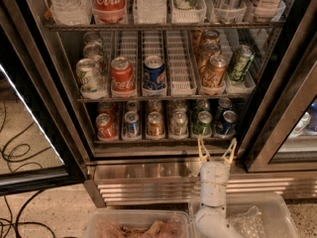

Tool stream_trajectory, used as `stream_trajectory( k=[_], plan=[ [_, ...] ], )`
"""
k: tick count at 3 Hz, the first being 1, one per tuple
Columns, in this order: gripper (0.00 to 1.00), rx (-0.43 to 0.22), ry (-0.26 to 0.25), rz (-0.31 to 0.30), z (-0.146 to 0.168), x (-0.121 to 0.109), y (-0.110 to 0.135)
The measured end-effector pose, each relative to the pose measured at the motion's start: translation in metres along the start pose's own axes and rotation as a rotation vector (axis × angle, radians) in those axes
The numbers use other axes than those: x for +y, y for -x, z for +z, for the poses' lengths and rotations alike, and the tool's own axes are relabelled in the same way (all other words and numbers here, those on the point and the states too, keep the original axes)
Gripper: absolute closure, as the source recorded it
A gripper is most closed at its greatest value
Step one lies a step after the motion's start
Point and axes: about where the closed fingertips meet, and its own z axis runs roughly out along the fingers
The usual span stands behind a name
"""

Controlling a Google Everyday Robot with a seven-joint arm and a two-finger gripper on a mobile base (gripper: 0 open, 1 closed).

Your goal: Pick pepsi can from bottom shelf of fridge

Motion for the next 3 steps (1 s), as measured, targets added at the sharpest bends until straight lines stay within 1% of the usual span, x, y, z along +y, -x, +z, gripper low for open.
stream_trajectory(
  k=[1, 2, 3],
  plan=[
    [0.31, 0.0, 0.0, 0.0, 0.0, 0.0, 0.0],
    [0.19, 0.0, 0.0, 0.0, 0.0, 0.0, 0.0],
    [0.27, 0.0, 0.0, 0.0, 0.0, 0.0, 0.0]
  ],
)
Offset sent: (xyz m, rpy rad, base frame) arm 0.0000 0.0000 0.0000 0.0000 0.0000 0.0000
